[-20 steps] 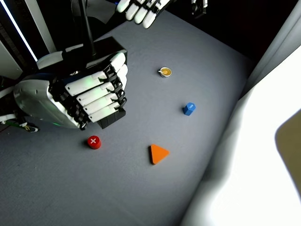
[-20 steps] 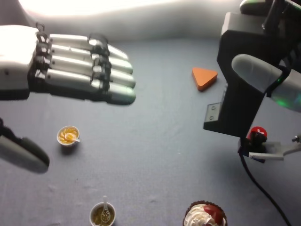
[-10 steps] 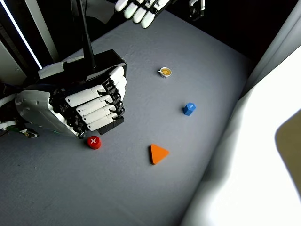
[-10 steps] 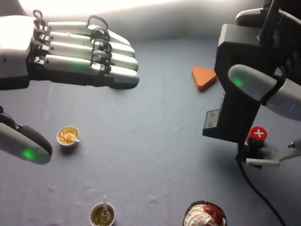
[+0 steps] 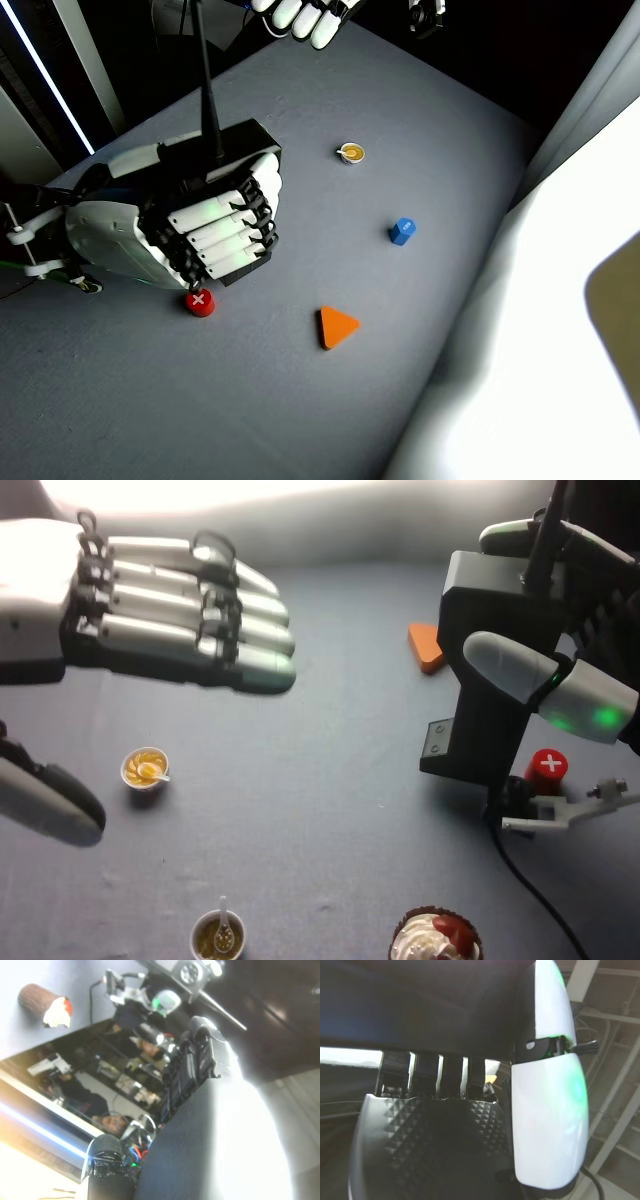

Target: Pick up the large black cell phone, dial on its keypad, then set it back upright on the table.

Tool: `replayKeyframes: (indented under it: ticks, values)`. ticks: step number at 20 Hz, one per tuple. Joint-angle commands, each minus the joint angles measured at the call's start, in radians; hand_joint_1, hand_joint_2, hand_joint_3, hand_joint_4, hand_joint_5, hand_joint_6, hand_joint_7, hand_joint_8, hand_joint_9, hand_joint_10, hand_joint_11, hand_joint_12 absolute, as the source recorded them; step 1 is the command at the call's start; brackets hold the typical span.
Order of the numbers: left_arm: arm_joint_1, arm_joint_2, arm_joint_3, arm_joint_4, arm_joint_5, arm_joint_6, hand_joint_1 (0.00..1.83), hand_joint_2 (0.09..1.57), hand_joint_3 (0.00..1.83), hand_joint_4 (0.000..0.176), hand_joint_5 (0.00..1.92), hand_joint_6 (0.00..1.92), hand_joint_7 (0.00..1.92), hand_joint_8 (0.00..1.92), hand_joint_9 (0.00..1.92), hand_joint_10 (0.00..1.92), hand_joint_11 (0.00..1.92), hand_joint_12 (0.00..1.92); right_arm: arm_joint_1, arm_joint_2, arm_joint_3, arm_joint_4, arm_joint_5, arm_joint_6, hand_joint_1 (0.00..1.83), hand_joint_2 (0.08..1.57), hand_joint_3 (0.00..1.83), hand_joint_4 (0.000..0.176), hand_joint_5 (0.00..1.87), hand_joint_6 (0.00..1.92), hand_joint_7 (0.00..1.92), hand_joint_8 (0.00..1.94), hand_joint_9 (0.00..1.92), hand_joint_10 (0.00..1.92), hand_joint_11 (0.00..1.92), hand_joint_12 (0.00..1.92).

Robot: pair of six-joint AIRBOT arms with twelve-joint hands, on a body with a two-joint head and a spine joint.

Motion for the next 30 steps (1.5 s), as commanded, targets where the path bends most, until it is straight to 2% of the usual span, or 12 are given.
replayKeyframes:
  ticks: [1,8,10,12,14,16,17,20,24,26,30]
  values:
    - [-0.033,0.014,-0.005,-0.093,-0.057,-0.009,0.09,1.17,0.0,0.018,0.16,0.0,0.2,0.0,0.16,0.0,0.0,0.45,0.0,0.005,0.007,-0.037,0.129,0.022,1.37,1.13,0.0,0.0,0.92,0.97,0.93,1.03,0.89,1.31,0.82,1.4]
    - [-0.034,0.018,-0.006,-0.086,-0.058,-0.013,0.1,1.18,0.0,0.018,0.16,0.0,0.2,0.0,0.18,0.0,0.0,0.48,0.003,-0.005,0.027,-0.037,0.124,0.022,1.37,1.13,0.0,0.0,0.91,0.99,0.95,1.01,0.89,1.32,0.82,1.39]
    - [-0.035,0.018,-0.006,-0.072,-0.057,-0.024,0.08,1.18,0.0,0.018,0.15,0.0,0.18,0.0,0.16,0.0,0.0,0.43,0.005,-0.013,0.036,-0.037,0.124,0.022,1.37,1.13,0.0,0.0,0.93,0.96,0.95,1.01,0.89,1.31,0.82,1.39]
    - [-0.037,0.016,-0.006,-0.071,-0.055,-0.024,0.09,1.19,0.0,0.014,0.15,0.0,0.19,0.0,0.15,0.0,0.0,0.42,0.006,-0.021,0.047,-0.037,0.124,0.022,1.37,1.13,0.0,0.0,0.94,0.91,0.95,1.03,0.88,1.34,0.83,1.42]
    - [-0.039,0.015,-0.006,-0.068,-0.055,-0.024,0.11,1.17,0.0,0.016,0.15,0.0,0.18,0.0,0.15,0.0,0.0,0.39,0.006,-0.03,0.058,-0.037,0.124,0.022,1.37,1.14,0.0,0.0,0.91,0.97,0.92,1.08,0.86,1.36,0.81,1.46]
    - [-0.042,0.015,-0.006,-0.067,-0.055,-0.025,0.13,1.16,0.0,0.012,0.16,0.0,0.19,0.0,0.16,0.0,0.0,0.41,0.006,-0.034,0.065,-0.037,0.124,0.022,1.37,1.13,0.0,0.0,0.92,0.96,0.94,1.05,0.86,1.36,0.8,1.47]
    - [-0.044,0.015,-0.006,-0.067,-0.055,-0.026,0.11,1.16,0.0,0.014,0.15,0.0,0.19,0.0,0.15,0.0,0.0,0.42,0.006,-0.036,0.066,-0.037,0.124,0.022,1.38,1.12,0.0,0.0,0.94,0.92,0.96,1.01,0.89,1.31,0.83,1.41]
    - [-0.048,0.015,-0.006,-0.064,-0.056,-0.029,0.12,1.15,0.0,0.017,0.15,0.0,0.18,0.0,0.15,0.0,0.0,0.38,0.006,-0.041,0.066,-0.038,0.124,0.022,1.37,1.14,0.0,0.0,0.9,0.99,0.93,1.06,0.88,1.34,0.81,1.43]
    - [-0.051,0.014,-0.006,-0.056,-0.06,-0.034,0.11,1.16,0.0,0.016,0.16,0.0,0.19,0.0,0.16,0.0,0.0,0.42,0.005,-0.044,0.067,-0.048,0.124,0.022,1.37,1.14,0.0,0.0,0.92,0.97,0.91,1.09,0.85,1.37,0.79,1.45]
    - [-0.055,0.014,-0.006,-0.049,-0.06,-0.04,0.1,1.17,0.0,0.018,0.16,0.0,0.19,0.0,0.14,0.0,0.0,0.41,0.001,-0.046,0.067,-0.054,0.124,0.022,1.38,1.12,0.0,0.0,0.97,0.87,0.97,1.01,0.89,1.3,0.84,1.39]
    - [-0.07,0.012,-0.005,0.002,-0.064,-0.072,0.1,1.17,0.0,0.019,0.16,0.0,0.2,0.0,0.16,0.01,0.0,0.42,-0.003,-0.051,0.07,-0.061,0.124,0.022,1.37,1.12,0.0,0.0,0.93,0.96,0.96,0.99,0.89,1.31,0.83,1.42]
